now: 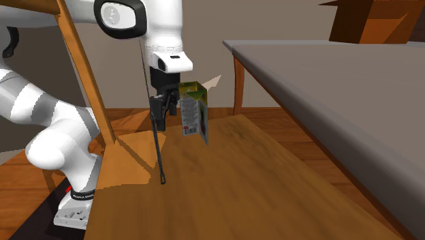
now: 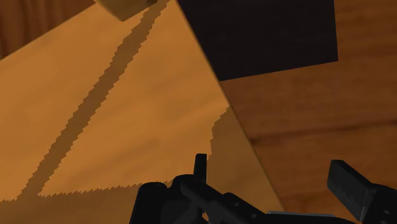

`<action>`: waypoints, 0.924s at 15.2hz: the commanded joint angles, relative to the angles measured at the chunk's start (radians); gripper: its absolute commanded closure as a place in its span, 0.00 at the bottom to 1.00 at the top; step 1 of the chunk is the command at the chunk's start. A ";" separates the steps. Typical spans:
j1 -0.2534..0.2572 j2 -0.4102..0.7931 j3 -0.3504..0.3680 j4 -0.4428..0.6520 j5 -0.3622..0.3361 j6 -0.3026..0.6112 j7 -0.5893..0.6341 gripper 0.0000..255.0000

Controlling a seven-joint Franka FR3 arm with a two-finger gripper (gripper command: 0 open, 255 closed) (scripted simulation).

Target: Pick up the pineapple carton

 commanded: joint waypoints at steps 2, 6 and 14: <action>-0.014 0.022 0.006 0.039 0.003 -0.012 0.039 0.00; -0.072 0.106 0.028 0.201 0.009 -0.065 0.196 0.00; -0.182 0.272 0.055 0.552 -0.005 -0.204 0.507 0.00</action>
